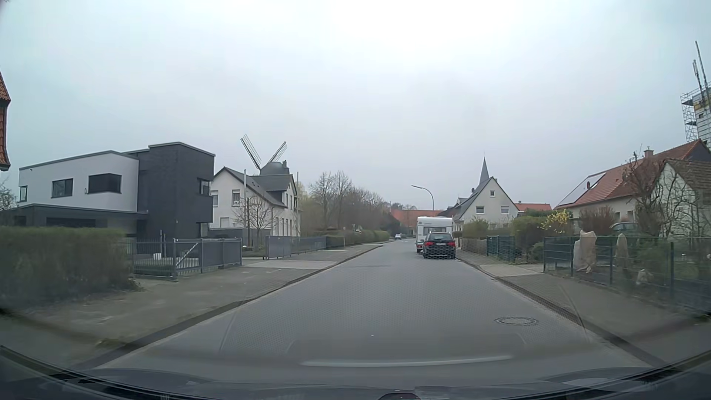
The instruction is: Follow the waypoints while adhering to traffic rules and regulations
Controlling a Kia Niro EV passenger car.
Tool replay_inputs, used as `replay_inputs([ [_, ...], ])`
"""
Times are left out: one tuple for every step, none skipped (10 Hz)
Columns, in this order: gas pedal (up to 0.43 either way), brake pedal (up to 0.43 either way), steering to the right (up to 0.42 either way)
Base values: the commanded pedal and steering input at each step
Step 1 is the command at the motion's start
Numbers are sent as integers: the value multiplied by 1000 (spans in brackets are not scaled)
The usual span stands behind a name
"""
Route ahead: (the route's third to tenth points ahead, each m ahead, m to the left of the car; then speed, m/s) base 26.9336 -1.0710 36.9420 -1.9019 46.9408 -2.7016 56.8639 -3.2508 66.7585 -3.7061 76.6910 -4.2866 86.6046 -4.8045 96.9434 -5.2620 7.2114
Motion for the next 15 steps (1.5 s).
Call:
replay_inputs([
  [189, 0, -2],
  [189, 0, 1],
  [189, 0, 3],
  [189, 0, 3],
  [189, 0, 3],
  [189, 0, 2],
  [189, 0, 3],
  [189, 0, 3],
  [189, 0, 3],
  [189, 0, 4],
  [189, 0, 6],
  [177, 0, 9],
  [177, 0, 12],
  [169, 0, 14],
  [169, 0, 18],
])
